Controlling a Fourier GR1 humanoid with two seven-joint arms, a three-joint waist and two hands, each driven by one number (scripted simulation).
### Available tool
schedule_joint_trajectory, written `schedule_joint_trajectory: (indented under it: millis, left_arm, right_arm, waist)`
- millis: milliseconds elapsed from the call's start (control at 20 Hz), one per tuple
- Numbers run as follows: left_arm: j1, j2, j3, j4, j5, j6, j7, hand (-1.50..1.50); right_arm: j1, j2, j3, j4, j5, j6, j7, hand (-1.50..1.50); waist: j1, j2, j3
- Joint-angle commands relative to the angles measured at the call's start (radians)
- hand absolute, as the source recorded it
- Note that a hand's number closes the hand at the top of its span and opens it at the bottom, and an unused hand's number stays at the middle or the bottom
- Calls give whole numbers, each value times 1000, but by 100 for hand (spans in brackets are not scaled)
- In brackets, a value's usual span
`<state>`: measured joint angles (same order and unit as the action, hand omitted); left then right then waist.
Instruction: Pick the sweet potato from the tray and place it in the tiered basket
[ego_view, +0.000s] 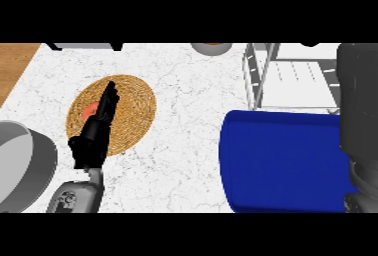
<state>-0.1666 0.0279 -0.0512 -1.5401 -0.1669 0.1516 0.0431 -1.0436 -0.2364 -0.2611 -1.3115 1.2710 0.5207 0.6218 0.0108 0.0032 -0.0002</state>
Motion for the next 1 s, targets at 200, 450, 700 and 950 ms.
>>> schedule_joint_trajectory:
  millis: [200, 450, 700, 950]
  left_arm:
    - [51, 2, -22, -12, -4, -6, -39, 0]
    - [-24, 16, 5, 3, 16, -4, 17, 0]
    - [50, -9, -22, 12, 4, 16, -61, 0]
    - [14, -3, -26, -23, -6, 18, 13, 0]
  right_arm:
    - [9, -90, 15, 277, 29, -219, -125, 150]
    - [1, -28, -157, 301, -90, -291, -20, -150]
    - [-31, -37, -212, 335, -199, -321, -80, -150]
    - [-41, -100, -328, 328, -285, -467, -131, -150]
  waist:
    - [6, 2, 0]
    - [3, 3, 1]
    - [-2, -2, 0]
    - [-2, 0, 1]
